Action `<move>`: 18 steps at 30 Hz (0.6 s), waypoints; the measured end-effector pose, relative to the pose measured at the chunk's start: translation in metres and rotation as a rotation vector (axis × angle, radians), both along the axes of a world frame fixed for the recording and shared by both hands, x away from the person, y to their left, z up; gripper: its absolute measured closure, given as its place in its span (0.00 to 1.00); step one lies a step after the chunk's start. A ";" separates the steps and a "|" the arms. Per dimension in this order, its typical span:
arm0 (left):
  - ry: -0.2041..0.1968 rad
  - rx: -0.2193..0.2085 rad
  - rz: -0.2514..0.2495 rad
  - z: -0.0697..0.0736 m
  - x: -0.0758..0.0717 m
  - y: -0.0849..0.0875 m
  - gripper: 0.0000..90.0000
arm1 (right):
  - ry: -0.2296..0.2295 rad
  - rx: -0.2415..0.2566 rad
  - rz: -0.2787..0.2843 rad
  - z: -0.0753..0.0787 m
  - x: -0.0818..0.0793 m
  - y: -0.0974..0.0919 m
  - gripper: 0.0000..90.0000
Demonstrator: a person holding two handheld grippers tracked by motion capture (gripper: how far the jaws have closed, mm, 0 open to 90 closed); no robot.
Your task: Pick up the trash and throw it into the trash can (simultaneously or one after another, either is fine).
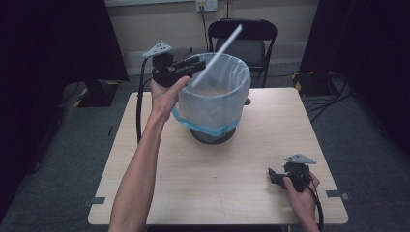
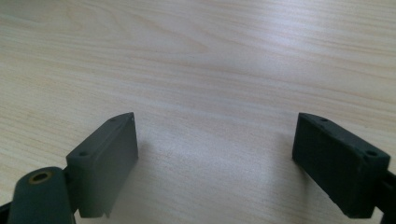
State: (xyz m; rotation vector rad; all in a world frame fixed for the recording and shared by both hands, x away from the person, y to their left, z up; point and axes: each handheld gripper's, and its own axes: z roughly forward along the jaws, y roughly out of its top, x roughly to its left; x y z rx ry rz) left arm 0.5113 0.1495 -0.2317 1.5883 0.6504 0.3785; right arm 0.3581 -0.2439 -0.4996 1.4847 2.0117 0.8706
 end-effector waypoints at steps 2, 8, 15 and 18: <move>0.002 0.010 -0.001 -0.001 0.000 0.000 0.55 | 0.000 -0.001 0.000 0.000 0.000 0.000 0.15; 0.002 0.008 0.018 0.000 -0.002 0.005 0.41 | 0.000 0.000 0.000 0.000 0.000 0.000 0.15; 0.012 0.009 -0.003 0.000 -0.004 0.011 0.17 | 0.000 0.000 0.000 0.000 0.000 0.000 0.15; 0.008 0.035 0.004 0.000 -0.008 0.013 0.17 | 0.000 0.000 0.000 0.000 0.000 0.000 0.15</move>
